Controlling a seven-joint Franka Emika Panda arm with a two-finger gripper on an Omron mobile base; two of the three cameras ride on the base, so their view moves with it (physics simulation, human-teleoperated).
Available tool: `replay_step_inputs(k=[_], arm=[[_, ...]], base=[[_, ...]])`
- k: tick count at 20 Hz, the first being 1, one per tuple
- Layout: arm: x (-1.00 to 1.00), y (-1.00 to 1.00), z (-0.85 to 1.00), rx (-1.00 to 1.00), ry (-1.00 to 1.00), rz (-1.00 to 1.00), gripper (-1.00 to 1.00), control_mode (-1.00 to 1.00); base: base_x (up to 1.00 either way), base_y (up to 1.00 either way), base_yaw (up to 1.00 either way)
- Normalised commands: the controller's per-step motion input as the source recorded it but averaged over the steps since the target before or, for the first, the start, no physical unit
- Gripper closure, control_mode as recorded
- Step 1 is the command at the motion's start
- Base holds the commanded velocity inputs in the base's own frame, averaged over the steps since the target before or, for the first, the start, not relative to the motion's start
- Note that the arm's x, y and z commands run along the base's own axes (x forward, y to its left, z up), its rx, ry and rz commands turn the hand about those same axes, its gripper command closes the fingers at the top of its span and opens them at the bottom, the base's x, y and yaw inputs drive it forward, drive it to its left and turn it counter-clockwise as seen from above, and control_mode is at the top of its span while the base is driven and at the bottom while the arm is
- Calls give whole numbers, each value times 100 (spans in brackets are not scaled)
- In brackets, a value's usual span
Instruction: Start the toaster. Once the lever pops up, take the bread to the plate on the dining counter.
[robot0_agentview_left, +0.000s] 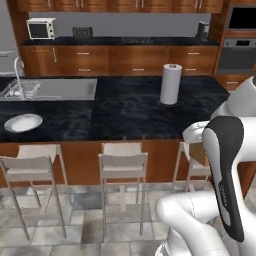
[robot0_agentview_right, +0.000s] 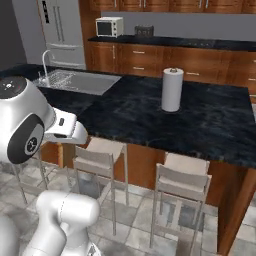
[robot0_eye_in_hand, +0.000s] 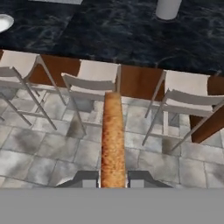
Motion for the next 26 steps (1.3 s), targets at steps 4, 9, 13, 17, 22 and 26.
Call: replay_step_inputs(k=[4, 9, 13, 17, 22, 26], arm=[[0, 0, 0, 0, 0, 0, 100, 100], [0, 0, 0, 0, 0, 0, 100, 100], [0, 0, 0, 0, 0, 0, 100, 100], [0, 0, 0, 0, 0, 0, 100, 100], [0, 0, 0, 0, 0, 0, 100, 100], [0, 0, 0, 0, 0, 0, 100, 100]], base=[[38, 100, -46], [35, 100, -43], [31, 100, -34], [27, 100, -19], [34, 96, -1], [55, 61, 3]])
